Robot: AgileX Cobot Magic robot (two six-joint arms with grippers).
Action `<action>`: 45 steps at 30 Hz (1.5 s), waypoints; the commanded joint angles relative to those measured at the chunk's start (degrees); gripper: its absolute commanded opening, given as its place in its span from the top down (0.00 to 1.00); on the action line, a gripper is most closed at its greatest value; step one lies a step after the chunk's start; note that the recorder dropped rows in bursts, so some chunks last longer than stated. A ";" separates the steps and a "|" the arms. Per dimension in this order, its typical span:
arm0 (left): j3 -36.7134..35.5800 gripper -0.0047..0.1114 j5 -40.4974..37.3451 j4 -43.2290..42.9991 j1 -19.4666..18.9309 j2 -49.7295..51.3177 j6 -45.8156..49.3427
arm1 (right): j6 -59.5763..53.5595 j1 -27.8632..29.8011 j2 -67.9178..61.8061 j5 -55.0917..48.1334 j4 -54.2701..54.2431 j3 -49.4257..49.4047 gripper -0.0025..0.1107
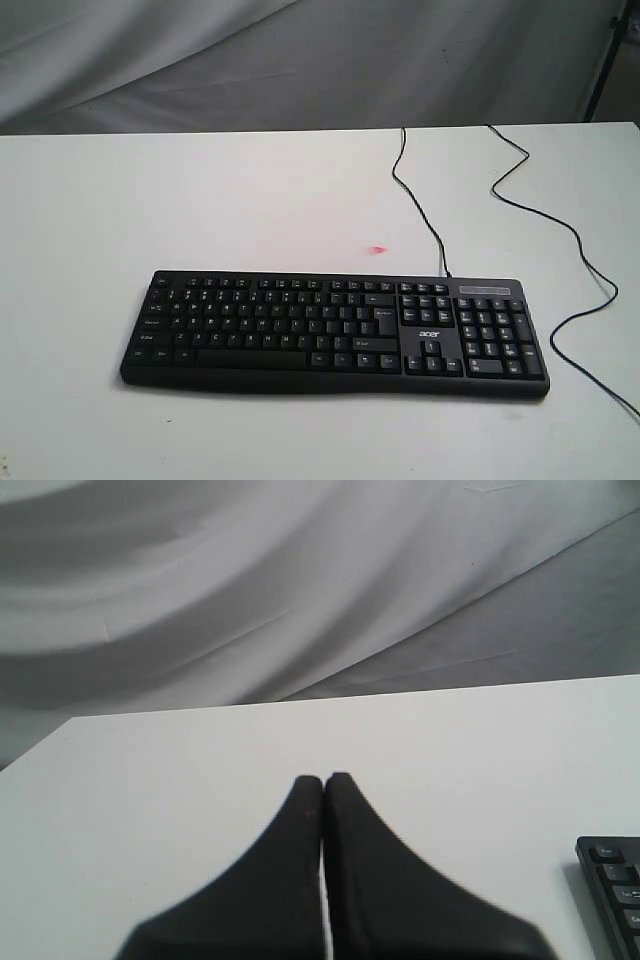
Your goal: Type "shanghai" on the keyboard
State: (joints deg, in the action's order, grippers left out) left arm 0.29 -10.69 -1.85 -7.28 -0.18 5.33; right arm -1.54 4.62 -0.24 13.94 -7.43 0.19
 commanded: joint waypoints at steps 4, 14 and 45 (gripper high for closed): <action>-0.29 0.95 0.16 0.03 0.22 0.18 -0.16 | -0.07 0.06 0.24 6.36 -0.21 -0.19 0.98; -0.29 0.95 0.16 0.03 0.22 0.18 -0.16 | -0.07 0.06 0.24 6.36 -0.21 -0.19 0.98; -0.29 0.95 0.16 0.03 0.22 0.18 -0.16 | 39.67 -0.07 -36.77 -6.92 32.18 36.12 0.98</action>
State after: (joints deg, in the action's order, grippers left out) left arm 0.29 -10.69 -1.85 -7.28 -0.18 5.33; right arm 37.80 4.62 -31.15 10.89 19.80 30.90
